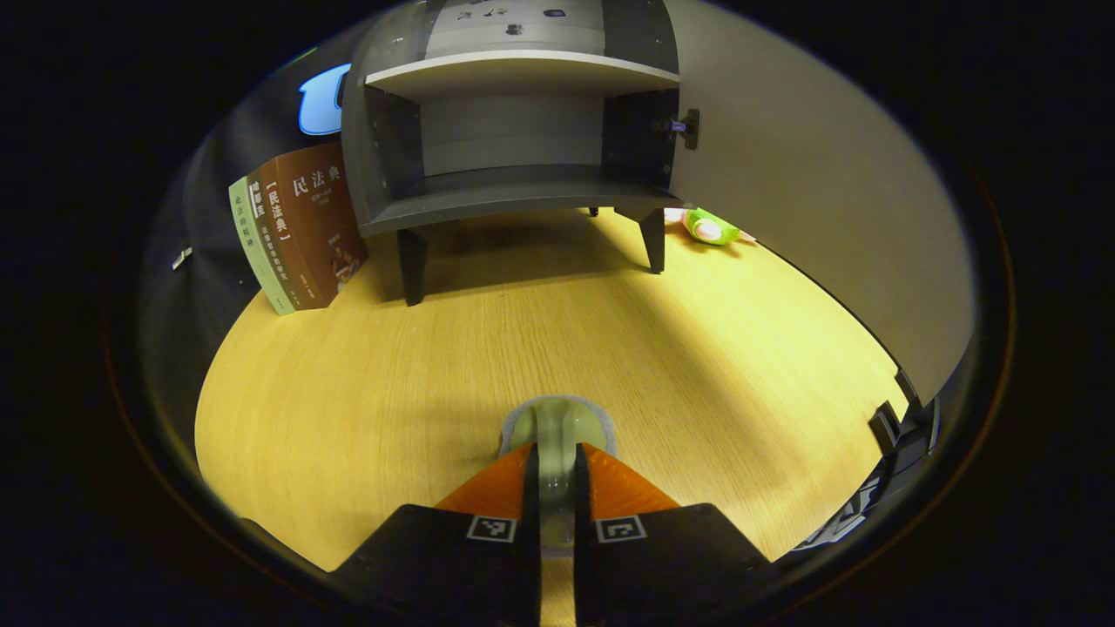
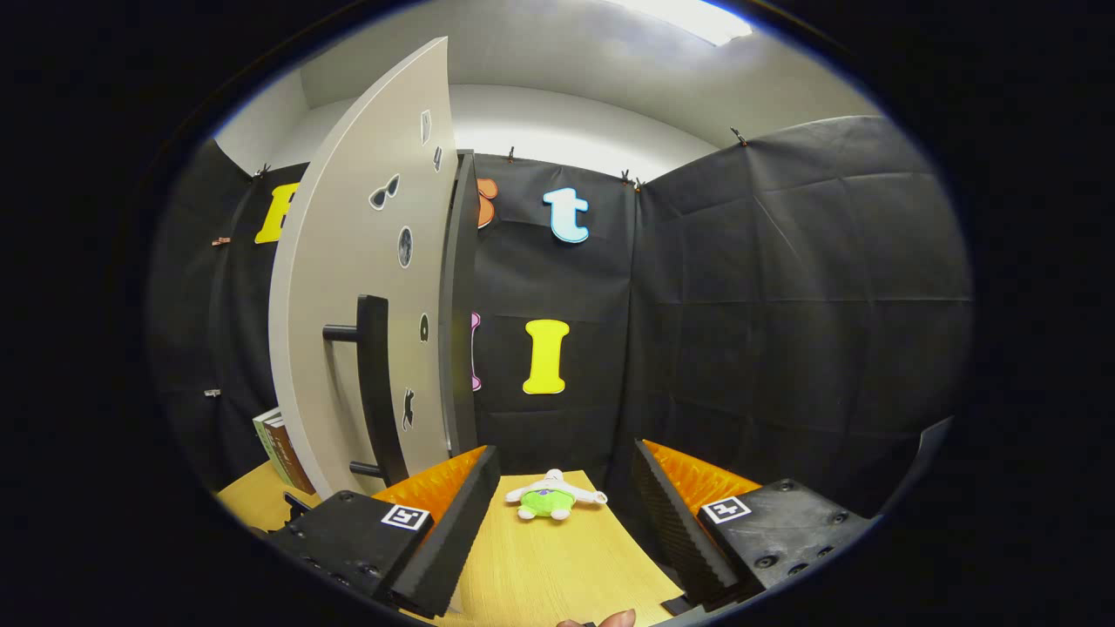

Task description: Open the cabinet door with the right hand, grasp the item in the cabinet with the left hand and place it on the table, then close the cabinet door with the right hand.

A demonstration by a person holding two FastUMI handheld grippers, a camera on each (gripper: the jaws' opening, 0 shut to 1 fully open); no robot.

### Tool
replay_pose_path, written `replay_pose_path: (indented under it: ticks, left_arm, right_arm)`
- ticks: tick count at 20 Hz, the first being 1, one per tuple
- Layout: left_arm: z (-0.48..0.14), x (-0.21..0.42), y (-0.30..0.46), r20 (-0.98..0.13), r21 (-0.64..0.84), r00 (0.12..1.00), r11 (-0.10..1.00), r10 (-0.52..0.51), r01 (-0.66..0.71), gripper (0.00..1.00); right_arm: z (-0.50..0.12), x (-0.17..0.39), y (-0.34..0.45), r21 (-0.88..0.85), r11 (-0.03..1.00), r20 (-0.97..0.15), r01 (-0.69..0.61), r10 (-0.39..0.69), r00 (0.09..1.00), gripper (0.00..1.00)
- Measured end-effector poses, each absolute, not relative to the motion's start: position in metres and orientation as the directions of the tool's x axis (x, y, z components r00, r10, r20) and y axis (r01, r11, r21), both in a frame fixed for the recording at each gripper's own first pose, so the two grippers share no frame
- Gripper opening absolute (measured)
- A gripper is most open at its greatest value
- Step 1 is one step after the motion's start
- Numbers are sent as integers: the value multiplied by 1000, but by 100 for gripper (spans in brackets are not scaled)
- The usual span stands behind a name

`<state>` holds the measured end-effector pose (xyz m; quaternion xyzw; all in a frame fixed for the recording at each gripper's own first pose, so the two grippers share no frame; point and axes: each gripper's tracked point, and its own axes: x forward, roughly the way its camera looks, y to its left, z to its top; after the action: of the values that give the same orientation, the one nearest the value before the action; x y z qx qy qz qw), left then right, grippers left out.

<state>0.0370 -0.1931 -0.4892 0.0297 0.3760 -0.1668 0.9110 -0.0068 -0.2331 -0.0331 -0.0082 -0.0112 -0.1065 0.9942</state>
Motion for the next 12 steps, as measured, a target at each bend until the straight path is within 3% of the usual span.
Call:
replay_pose_path:
  ticks: [2, 4, 5, 7, 9, 12]
  left_arm:
    - [-486, 41, -189, -687, -38, 679, 946, -258, 322, 25]
    - [-484, 38, -192, -682, -28, 684, 944, -259, 329, 49]
    - [-483, 37, -193, -679, -26, 685, 942, -262, 335, 69]
    - [-476, 35, -191, -668, -19, 695, 940, -264, 339, 88]
    - [-464, 33, -188, -650, -9, 713, 942, -261, 337, 97]
    - [-434, 30, -177, -602, -11, 750, 942, -274, 335, 96]
  right_arm:
    - [-35, -7, -235, -13, 976, 20, 215, -215, 976, 97]
    - [-36, -6, -237, -13, 975, 20, 220, -219, 975, 97]
    - [-37, -6, -237, -12, 976, 18, 219, -218, 976, 97]
    - [-37, -5, -236, -14, 976, 17, 218, -217, 976, 97]
    - [-36, -5, -236, -13, 976, 21, 220, -219, 975, 97]
    - [-36, -4, -236, -8, 974, 17, 225, -225, 974, 97]
